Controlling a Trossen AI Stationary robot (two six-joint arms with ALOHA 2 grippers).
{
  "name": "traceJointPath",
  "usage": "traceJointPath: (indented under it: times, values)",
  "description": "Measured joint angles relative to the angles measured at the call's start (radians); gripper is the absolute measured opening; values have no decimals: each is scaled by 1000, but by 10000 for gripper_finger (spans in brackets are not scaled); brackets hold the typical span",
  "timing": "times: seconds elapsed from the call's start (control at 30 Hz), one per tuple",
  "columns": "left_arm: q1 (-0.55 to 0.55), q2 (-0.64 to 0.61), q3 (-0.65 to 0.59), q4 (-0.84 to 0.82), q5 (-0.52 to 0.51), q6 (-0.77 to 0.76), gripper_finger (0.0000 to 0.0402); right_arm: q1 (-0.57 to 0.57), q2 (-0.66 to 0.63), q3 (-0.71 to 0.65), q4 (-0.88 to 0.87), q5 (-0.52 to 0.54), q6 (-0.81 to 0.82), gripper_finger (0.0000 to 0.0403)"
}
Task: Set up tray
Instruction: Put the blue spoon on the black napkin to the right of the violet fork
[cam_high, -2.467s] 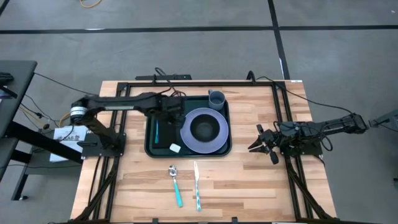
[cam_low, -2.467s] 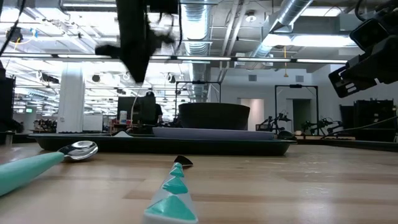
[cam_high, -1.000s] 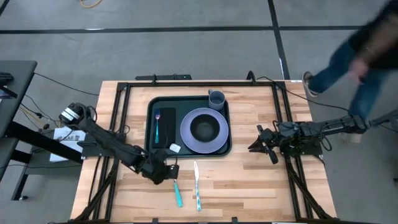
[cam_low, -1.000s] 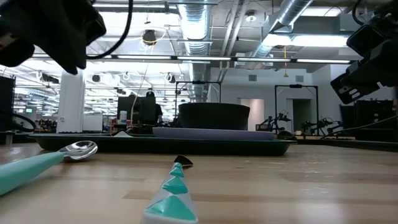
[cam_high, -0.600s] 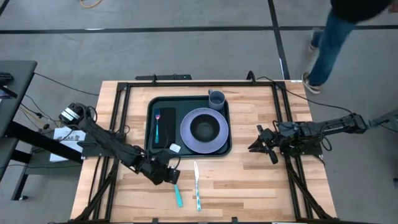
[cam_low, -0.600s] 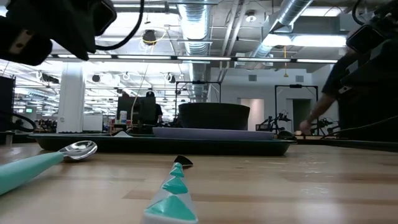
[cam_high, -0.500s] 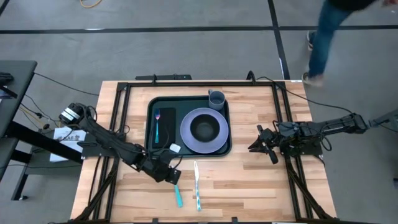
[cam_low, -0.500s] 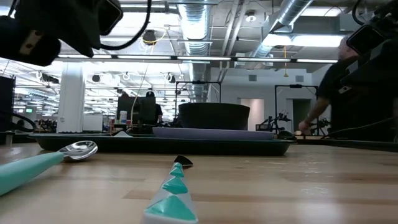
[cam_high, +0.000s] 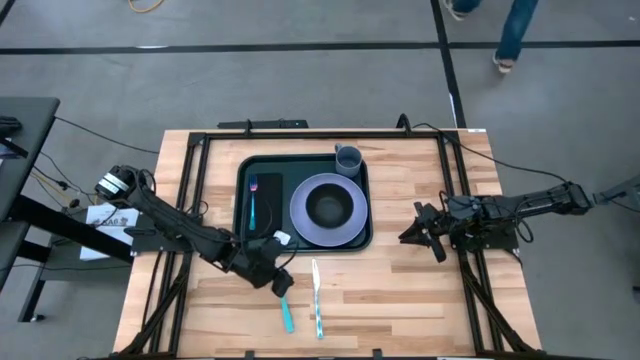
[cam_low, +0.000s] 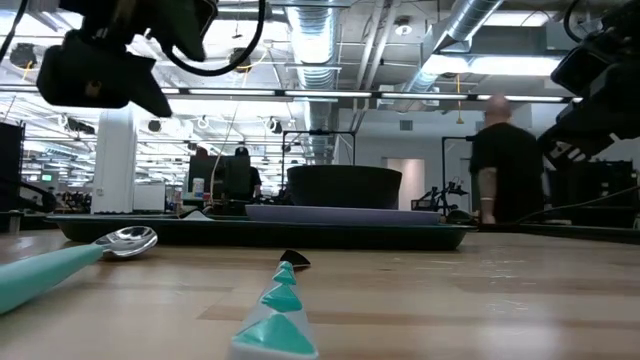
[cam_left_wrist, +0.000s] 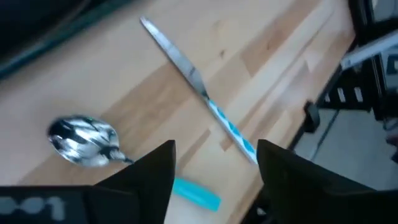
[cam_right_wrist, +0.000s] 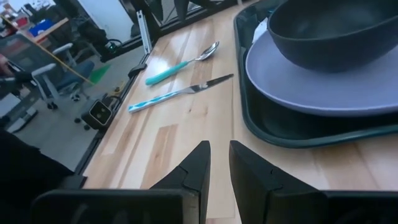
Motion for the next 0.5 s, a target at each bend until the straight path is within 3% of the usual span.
traceJointPath:
  times: [0.17, 0.33, 0.5]
  values:
    - [1, 0, 0, -2, -75, -145, 226, 0, 0, 0, 0, 0, 42, 53]
    - [-12, 19, 0, -34, 65, -319, 218, 0, 0, 0, 0, 0, 43, 53]
    - [-61, 86, 35, -95, 110, -532, 207, 0, 0, 0, 0, 0, 42, 53]
